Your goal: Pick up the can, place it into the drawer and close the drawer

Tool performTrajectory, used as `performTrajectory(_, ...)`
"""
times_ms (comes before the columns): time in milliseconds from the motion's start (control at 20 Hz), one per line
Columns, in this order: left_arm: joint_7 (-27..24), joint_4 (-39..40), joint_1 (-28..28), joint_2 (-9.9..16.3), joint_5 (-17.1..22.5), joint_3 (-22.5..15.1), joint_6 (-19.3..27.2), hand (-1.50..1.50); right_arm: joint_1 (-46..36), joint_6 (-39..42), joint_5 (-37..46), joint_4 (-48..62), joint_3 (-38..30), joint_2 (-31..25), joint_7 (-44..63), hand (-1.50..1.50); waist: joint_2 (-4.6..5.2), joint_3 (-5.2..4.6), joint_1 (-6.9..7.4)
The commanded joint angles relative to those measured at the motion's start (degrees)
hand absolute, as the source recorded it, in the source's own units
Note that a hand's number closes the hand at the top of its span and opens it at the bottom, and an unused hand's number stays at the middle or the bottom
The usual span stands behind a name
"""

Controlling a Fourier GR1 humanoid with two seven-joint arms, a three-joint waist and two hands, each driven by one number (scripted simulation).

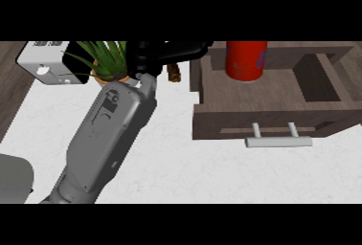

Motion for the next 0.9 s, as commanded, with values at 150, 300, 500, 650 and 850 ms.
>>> performTrajectory(150, -3.9, 10.8, -8.3, 0.0, 2.9, -0.6, 1.7, 1.50, 0.3, -2.1, 0.6, -4.8, 1.9, 1.6, 2.5, -1.50, 0.12, -0.01, -0.32)
performTrajectory(300, -3.6, 14.1, -13.5, 0.0, 8.2, -3.9, 5.4, 1.50, -2.1, -0.4, 3.5, 0.1, 2.3, 1.3, 0.4, -1.50, 0.24, 0.01, -0.76)
performTrajectory(500, -4.8, 20.0, -18.5, 0.0, 9.5, -4.5, 5.9, 1.50, -4.1, -1.8, 5.1, 0.2, 3.0, 1.1, 0.7, -1.50, 0.35, 0.02, -0.74)
performTrajectory(650, -7.7, 21.8, -19.3, 0.0, 13.1, -7.4, 8.1, 1.50, -2.0, 0.2, 0.1, 0.2, 0.6, 0.0, 0.8, -1.50, 0.24, 0.03, -1.34)
performTrajectory(850, -8.9, 25.6, -21.6, 0.0, 17.1, -10.0, 9.0, 1.50, -2.7, -2.3, -0.5, -1.2, -0.1, -0.5, 2.6, -1.50, 0.29, 0.03, -1.70)
